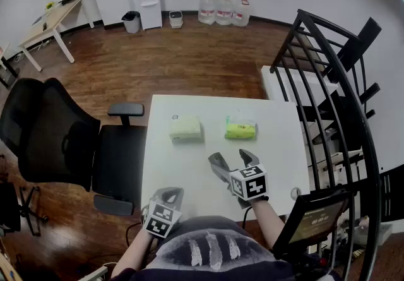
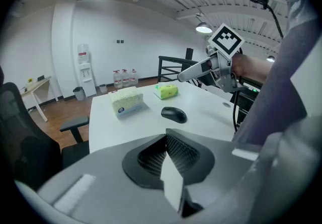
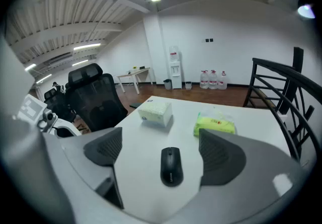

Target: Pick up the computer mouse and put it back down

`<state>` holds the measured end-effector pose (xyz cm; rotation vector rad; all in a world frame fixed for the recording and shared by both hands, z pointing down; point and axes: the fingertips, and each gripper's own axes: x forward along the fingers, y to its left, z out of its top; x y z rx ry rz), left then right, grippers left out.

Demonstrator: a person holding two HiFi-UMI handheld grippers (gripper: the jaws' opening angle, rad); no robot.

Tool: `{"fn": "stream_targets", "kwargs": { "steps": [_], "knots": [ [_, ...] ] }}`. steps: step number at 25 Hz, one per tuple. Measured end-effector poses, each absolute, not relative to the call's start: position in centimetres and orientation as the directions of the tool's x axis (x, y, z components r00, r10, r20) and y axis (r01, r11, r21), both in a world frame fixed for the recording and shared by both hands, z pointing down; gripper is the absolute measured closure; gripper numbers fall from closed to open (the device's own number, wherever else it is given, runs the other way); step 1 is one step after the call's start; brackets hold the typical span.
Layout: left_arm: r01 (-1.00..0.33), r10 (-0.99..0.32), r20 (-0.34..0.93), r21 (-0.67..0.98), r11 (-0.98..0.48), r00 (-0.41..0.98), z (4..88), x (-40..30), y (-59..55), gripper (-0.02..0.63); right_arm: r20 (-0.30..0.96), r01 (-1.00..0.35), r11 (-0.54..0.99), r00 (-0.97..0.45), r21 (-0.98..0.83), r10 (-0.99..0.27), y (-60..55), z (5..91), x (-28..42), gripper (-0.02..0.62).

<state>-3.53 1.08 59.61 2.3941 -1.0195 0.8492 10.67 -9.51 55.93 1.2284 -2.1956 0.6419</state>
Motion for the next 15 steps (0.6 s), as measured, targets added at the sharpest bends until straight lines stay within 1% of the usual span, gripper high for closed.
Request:
{"fn": "stream_targets", "kwargs": {
  "steps": [6, 15],
  "knots": [
    [-0.757, -0.506, 0.673, 0.124, -0.642, 0.539, 60.1, -4.2, 0.6, 0.591, 0.711, -0.881, 0.451, -0.41, -0.146, -0.571, -10.8, 59.3, 10.6, 0.123],
    [-0.763, -0.499, 0.677, 0.145, -0.63, 0.541, 61.4, -4.5, 0.5, 0.591, 0.843, -0.892, 0.429, -0.335, -0.14, -0.421, -10.9, 67.1, 10.7, 0.123]
  ]
}}
